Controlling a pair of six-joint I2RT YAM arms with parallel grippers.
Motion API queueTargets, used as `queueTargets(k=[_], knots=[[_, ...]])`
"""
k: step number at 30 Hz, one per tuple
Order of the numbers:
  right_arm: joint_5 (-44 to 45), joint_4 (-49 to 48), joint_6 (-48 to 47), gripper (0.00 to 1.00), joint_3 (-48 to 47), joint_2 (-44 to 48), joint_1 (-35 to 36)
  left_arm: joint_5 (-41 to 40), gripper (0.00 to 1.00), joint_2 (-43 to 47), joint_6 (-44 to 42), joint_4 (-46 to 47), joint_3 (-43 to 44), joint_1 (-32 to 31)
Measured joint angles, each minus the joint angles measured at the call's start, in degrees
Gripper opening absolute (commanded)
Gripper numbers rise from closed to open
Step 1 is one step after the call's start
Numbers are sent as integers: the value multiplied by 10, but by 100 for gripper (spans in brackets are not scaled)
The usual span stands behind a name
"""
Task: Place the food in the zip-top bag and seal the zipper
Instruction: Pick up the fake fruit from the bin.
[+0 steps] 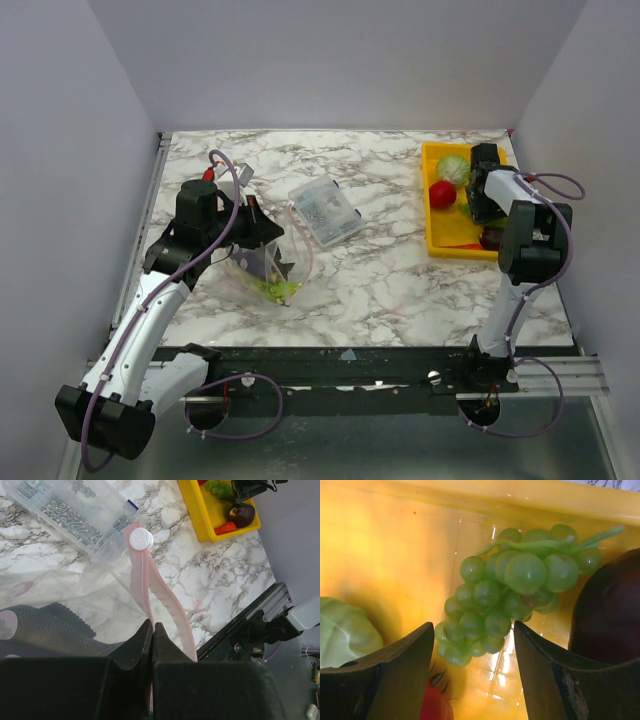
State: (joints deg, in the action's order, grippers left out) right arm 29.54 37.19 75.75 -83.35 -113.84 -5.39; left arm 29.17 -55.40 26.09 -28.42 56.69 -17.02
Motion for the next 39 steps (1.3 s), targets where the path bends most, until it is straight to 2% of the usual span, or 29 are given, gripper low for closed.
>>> queueTargets(k=[7, 10, 13, 19, 25, 30, 36, 39], knots=[[12, 0, 10, 55, -19, -42, 0, 0, 0, -3, 0, 0, 0, 0], [14, 0, 9, 30, -21, -44, 0, 0, 0, -5, -1, 0, 0, 0], [13, -5, 2, 15, -21, -44, 0, 0, 0, -5, -1, 0, 0, 0], [-3, -30, -10, 0, -1, -21, 0, 0, 0, -8, -1, 0, 0, 0], [-27, -44, -20, 0, 43, 41, 0, 0, 0, -11, -1, 0, 0, 0], [-35, -95, -47, 0, 97, 124, 0, 0, 0, -12, -1, 0, 0, 0], [-68, -154, -121, 0, 136, 186, 0, 0, 0, -12, -1, 0, 0, 0], [-120, -193, -181, 0, 156, 214, 0, 0, 0, -12, -1, 0, 0, 0]])
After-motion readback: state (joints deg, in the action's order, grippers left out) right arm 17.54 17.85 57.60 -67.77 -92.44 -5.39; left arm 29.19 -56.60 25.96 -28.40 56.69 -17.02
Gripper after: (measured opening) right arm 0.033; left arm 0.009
